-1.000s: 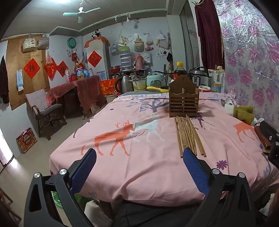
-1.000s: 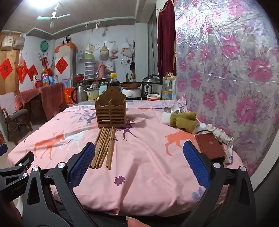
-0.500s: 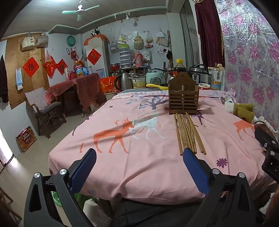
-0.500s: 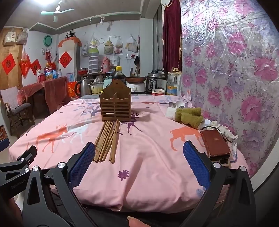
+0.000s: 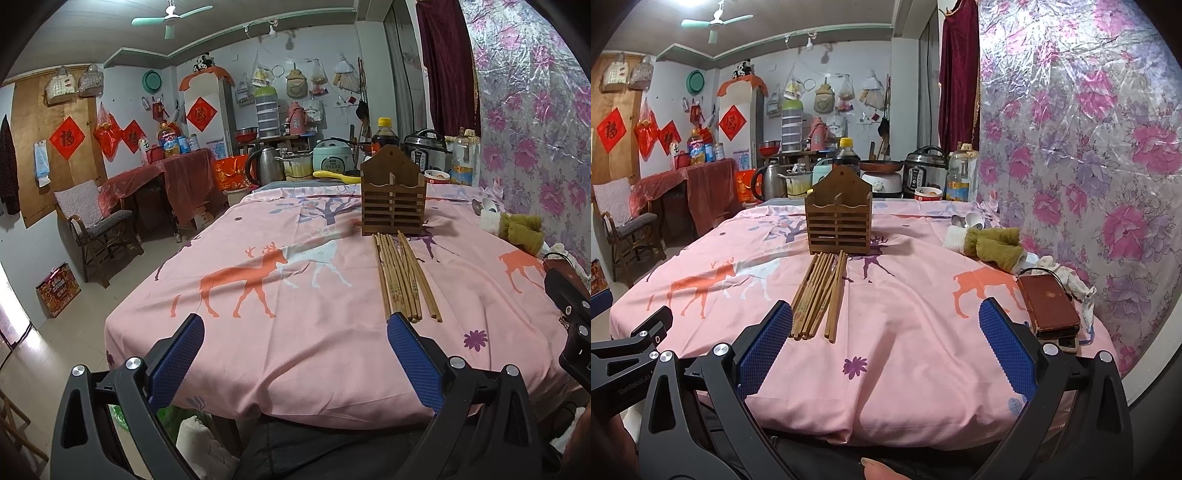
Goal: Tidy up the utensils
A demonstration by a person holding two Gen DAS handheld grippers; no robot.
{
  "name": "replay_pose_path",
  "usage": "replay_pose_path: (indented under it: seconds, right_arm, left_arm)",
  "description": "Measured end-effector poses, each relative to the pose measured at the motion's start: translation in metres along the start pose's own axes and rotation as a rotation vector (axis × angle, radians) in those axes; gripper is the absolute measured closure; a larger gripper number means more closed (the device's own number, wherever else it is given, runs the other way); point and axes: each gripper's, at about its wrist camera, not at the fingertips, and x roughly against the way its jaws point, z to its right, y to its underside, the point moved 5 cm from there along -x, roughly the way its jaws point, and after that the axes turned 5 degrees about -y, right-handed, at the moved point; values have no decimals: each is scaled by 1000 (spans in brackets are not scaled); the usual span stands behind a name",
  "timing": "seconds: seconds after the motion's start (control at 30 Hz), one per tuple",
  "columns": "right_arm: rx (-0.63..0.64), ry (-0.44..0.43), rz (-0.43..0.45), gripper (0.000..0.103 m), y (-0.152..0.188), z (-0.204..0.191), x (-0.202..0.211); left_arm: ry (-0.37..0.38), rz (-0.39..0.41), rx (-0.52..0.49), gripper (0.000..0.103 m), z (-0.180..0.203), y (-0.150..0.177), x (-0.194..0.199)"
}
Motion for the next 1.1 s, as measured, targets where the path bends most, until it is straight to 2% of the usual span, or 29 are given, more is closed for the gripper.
replay_pose_path:
  seconds: [1.1]
  right_arm:
    - [4, -2, -6, 6, 3, -2, -2]
  left_arm:
    - [-3, 7, -4, 5, -1, 1, 0]
